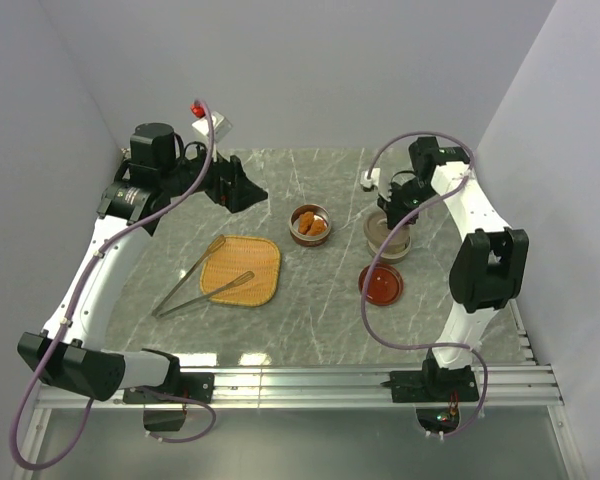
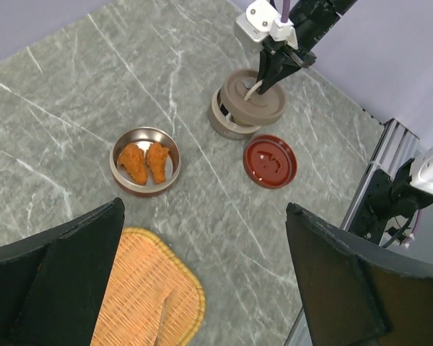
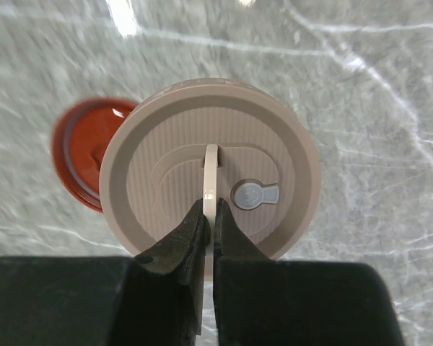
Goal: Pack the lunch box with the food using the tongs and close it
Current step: Put the lid back on the lunch box
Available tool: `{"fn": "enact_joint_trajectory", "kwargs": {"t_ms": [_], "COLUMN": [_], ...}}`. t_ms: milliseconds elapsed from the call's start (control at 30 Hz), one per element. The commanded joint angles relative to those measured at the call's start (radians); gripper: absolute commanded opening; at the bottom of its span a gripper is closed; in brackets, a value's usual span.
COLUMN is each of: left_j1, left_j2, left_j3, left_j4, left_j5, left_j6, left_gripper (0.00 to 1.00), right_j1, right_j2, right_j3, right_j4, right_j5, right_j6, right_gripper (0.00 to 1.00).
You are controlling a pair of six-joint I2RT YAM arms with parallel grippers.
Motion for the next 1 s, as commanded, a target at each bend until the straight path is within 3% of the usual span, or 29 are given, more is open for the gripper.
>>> {"fn": "enact_joint_trajectory", "kwargs": {"t_ms": [0,133,433,967], "left_j1": [0.004,0.006,0.004,0.006], "left_j2": [-0.017,-0.021,0.008,0.012], "left_j3": [0.030,0.016,0.053,0.030], "left_j4": [-0.021,-0.020,-0.049,-0.033], "left_j5": [-0.002,0.006,-0.008,0.012], "left_j6": [0.029,0.028,0.045,0.031], "left_gripper": [1.00,0.99,0.99,0.99], "right_j1": [-0.028,-0.059,-0.084,-0.078], "right_j2": [-0.045,-0.037,-0.002,0.070], "right_j3": [-0.041,-0.062,-0.053,-0.010], "right_j4": [0.081,0.095,0.063,-0.039], "right_j5": [0.007,0.018,-0.007,0.019], "right_j6": [-0.189,-0.336,-0.497,-0.582], "right_gripper": [0.00,0.00,0.00,0.00]}}
